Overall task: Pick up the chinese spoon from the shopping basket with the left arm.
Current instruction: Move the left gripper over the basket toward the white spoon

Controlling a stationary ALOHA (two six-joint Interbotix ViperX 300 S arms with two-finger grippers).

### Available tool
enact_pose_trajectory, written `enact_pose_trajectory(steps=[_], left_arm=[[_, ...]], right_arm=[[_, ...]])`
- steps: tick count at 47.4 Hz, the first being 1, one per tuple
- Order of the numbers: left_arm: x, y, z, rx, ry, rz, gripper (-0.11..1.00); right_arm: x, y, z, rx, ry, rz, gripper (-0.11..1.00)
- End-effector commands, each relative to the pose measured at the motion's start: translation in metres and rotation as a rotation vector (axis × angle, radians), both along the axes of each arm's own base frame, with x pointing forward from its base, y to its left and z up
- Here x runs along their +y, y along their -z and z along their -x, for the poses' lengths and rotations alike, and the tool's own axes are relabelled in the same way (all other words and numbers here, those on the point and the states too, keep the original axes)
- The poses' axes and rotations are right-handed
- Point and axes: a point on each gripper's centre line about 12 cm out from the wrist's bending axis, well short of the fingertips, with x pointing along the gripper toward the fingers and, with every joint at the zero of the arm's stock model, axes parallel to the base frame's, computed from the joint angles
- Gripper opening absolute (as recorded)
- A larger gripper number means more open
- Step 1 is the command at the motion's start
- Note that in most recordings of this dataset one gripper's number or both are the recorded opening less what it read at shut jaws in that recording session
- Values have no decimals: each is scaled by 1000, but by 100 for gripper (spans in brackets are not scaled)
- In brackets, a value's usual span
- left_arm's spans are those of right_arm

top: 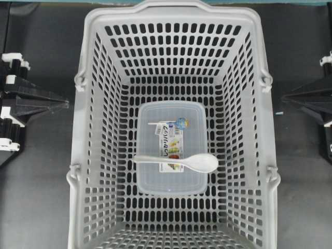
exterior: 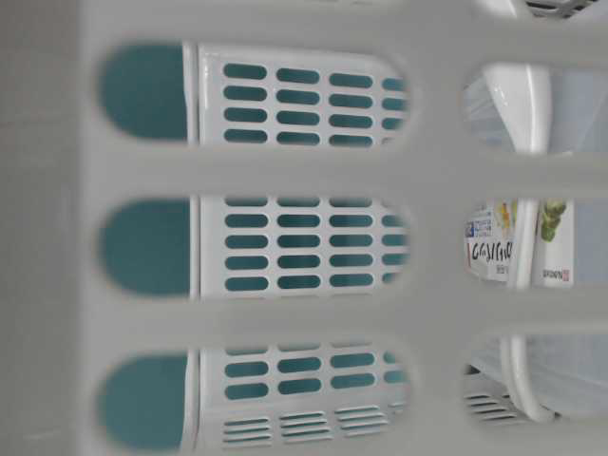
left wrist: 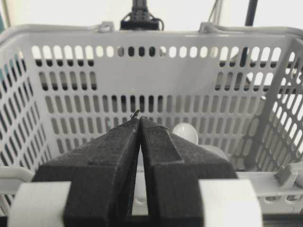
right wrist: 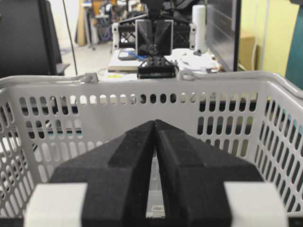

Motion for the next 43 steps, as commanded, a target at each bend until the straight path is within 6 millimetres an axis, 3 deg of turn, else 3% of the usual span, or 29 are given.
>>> enact_pose_trajectory(steps=[1, 5, 17, 30, 36, 43], left_arm=[[-2, -20, -8, 29, 12, -8, 6], [-1, -24, -16, 146, 6, 22, 0], [-7, -55, -49, 382, 16, 19, 0], [-21, -56, -118, 624, 42, -2, 0], [-28, -46, -150, 730, 50, -12, 0], [-38, -29, -181, 856, 61, -27, 0]], right_arm=[[-1, -6, -2, -15, 4, -6, 0], [-1, -3, -3, 11, 6, -9, 0], [-1, 3, -3, 66, 4, -48, 0], [-2, 9, -2, 116, 7, -79, 1], [-2, 8, -2, 113, 7, -79, 16], [-2, 8, -2, 113, 7, -80, 44]])
